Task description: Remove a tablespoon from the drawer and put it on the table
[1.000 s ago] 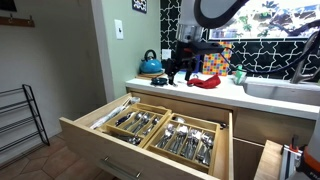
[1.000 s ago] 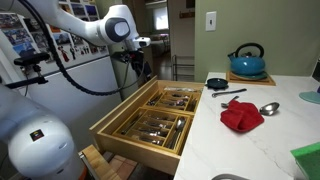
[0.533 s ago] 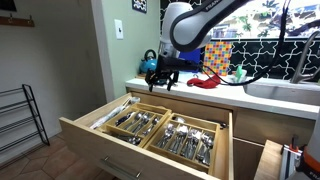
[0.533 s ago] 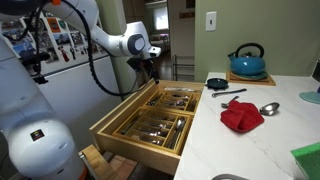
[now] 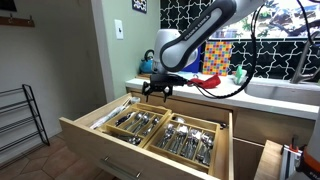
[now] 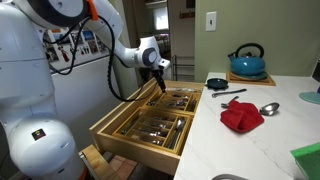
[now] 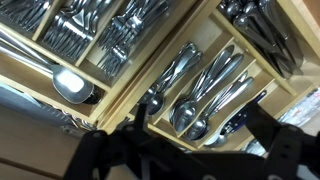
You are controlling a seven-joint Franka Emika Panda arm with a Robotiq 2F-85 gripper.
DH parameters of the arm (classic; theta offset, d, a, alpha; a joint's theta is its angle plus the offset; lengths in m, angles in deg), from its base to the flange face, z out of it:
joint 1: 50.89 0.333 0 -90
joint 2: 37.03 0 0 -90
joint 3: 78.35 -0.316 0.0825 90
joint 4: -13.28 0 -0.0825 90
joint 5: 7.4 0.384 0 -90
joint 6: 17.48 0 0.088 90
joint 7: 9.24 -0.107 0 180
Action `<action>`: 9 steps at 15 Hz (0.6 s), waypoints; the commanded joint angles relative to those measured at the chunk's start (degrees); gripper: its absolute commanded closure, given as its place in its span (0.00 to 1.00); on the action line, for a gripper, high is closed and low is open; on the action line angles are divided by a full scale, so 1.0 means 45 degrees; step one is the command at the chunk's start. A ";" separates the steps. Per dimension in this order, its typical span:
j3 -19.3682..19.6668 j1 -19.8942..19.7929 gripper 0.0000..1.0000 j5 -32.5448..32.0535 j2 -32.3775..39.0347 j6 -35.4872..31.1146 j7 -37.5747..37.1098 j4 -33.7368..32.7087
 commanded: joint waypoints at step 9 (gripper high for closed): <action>0.0422 0.0370 0.00 0.1998 0.1181 0.0010 0.0243 -0.1312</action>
